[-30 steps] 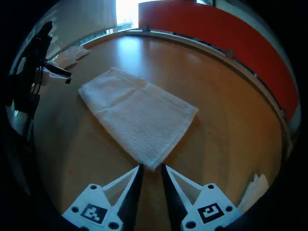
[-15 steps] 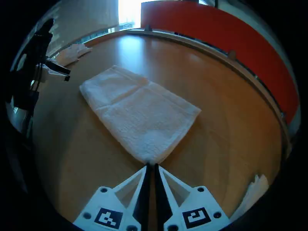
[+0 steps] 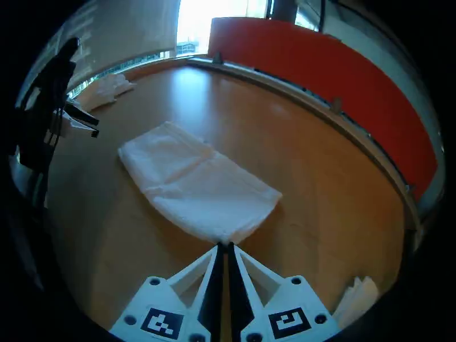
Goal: Fold towel
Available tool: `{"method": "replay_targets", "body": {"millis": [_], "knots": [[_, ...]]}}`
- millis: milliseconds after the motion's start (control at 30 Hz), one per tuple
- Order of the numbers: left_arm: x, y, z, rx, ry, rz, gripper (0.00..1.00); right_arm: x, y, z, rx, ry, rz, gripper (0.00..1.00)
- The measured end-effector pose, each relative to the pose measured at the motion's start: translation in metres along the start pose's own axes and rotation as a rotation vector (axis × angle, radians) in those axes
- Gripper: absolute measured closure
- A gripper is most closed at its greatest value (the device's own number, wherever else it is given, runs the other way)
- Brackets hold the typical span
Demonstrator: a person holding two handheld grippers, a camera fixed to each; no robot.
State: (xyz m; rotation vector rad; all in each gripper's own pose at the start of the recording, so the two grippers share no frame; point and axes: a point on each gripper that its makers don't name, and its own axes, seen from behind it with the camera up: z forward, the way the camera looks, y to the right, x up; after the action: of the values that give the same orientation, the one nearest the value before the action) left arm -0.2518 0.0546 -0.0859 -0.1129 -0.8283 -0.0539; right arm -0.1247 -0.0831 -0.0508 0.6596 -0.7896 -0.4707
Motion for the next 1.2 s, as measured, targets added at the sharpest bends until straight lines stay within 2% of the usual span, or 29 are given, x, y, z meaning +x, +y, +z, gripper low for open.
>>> {"method": "replay_targets", "body": {"millis": [400, 500, 733, 900, 1200], "knots": [[-0.006, -0.01, -0.008, 0.017, 0.007, -0.028, 0.08, 0.084, -0.012, -0.019, 0.014, 0.102, -0.129, 0.95], [-0.006, -0.012, -0.009, 0.02, 0.009, -0.032, 0.08, 0.095, -0.015, -0.021, 0.018, 0.115, -0.15, 0.95], [-0.004, -0.017, -0.014, 0.028, 0.02, -0.043, 0.08, 0.103, -0.016, -0.019, 0.027, 0.114, -0.179, 0.95], [-0.005, -0.028, -0.025, 0.049, 0.031, -0.058, 0.08, 0.112, -0.023, -0.013, 0.048, 0.114, -0.207, 0.95], [-0.016, -0.057, -0.052, 0.104, 0.049, -0.103, 0.08, 0.138, -0.049, 0.002, 0.108, 0.13, -0.266, 0.95]]}}
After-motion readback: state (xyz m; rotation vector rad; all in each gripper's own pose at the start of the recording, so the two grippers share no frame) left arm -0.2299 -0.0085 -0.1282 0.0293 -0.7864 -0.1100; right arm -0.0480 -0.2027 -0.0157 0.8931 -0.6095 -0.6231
